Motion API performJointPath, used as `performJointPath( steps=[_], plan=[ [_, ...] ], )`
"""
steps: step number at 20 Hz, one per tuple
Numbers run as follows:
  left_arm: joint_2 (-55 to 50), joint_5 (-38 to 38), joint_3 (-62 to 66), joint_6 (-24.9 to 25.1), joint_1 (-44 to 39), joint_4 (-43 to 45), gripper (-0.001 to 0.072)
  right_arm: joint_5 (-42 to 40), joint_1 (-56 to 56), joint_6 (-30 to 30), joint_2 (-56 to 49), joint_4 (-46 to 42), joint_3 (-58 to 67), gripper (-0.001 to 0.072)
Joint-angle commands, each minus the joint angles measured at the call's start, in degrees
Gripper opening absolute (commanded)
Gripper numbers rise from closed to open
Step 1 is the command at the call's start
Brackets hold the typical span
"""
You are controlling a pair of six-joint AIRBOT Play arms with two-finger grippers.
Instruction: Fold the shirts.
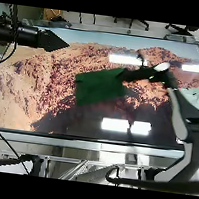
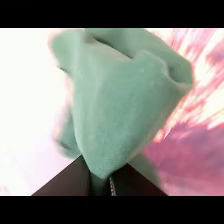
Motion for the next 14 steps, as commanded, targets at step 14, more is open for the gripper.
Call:
performJointPath(
  steps=[14],
  plan=[
    [0.0, -5.1, 0.0, 1.2, 0.0, 0.1, 0.0016, 28.6, -55.0, 36.0, 24.3, -29.6, 4.4, 0.0016]
  ],
)
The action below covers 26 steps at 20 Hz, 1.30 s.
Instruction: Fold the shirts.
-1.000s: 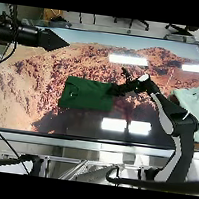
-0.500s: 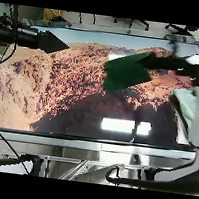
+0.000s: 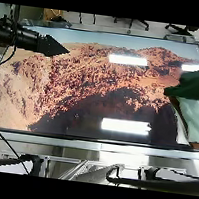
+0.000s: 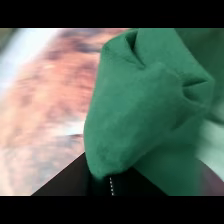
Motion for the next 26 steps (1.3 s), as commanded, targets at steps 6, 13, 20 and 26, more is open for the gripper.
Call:
performJointPath(
  steps=[6, 13, 20, 26],
  plan=[
    [0.0, -0.2, 0.0, 0.3, 0.0, 0.0, 0.0016, 19.8, -8.7, 15.1, 7.4, -46.2, -4.1, 0.0017],
    [0.0, -0.1, 0.0, 0.3, 0.0, 0.0, 0.0016, 16.5, -8.5, 12.9, 6.7, -46.0, -17.1, 0.0411],
    [0.0, 2.2, 0.0, 0.3, 0.0, 0.0, 0.0016, 0.5, -3.4, 9.8, 6.4, -30.8, -13.4, 0.0295],
    [1.3, 1.2, -4.5, -0.9, 0.0, 0.3, 0.0015, -7.9, 20.2, 3.2, 6.8, -20.5, -14.8, 0.0018]
  ],
)
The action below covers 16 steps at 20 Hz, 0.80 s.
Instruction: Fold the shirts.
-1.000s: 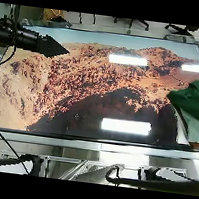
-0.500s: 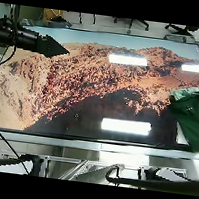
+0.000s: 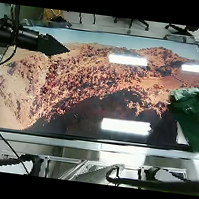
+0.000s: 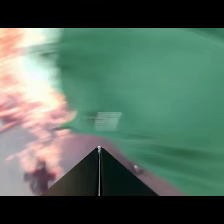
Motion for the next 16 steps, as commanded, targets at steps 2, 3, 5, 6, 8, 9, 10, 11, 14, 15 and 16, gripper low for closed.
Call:
performJointPath(
  steps=[2, 3, 5, 6, 8, 9, 10, 11, 14, 15, 16],
  plan=[
    [4.1, 1.0, -11.5, -0.6, 0.0, 0.2, 0.0015, -6.5, 19.2, -4.7, 1.6, 3.7, -5.7, 0.0018],
    [6.4, 2.3, -17.3, -0.5, 0.0, 0.3, 0.0015, -8.5, 24.2, -5.2, 2.8, 3.4, -9.5, 0.0018],
    [10.8, 4.7, -28.1, 1.5, 0.0, 0.3, 0.0015, -13.7, 33.3, -5.3, 5.7, 1.4, -17.3, 0.0017],
    [12.4, 5.8, -32.4, 1.9, 0.0, 0.3, 0.0014, -16.4, 37.4, -5.3, 6.9, 0.9, -20.8, 0.0017],
    [15.1, 7.3, -39.1, 3.5, 0.0, 0.3, 0.0015, -20.2, 43.0, -5.3, 8.2, 0.9, -25.6, 0.0018],
    [16.1, 7.6, -41.5, 4.1, 0.0, 0.3, 0.0015, -20.9, 44.7, -5.4, 8.2, 0.9, -26.7, 0.0018],
    [17.0, 8.1, -43.3, 4.2, 0.0, 0.3, 0.0015, -21.2, 45.8, -5.6, 8.0, 0.9, -27.2, 0.0019],
    [17.7, 8.5, -44.8, 4.9, 0.0, 0.3, 0.0015, -21.2, 46.3, -5.6, 7.7, 0.9, -27.2, 0.0019],
    [18.0, 8.4, -45.9, 5.2, 0.0, 0.3, 0.0016, -20.7, 46.3, -5.5, 7.4, 0.9, -27.2, 0.0018],
    [18.0, 8.6, -45.8, 5.2, 0.0, 0.2, 0.0016, -20.2, 46.3, -5.5, 7.4, 1.0, -27.2, 0.0019],
    [18.0, 8.8, -45.8, 5.2, 0.0, 0.1, 0.0016, -20.2, 46.3, -5.5, 7.4, 1.2, -27.2, 0.0018]
  ],
)
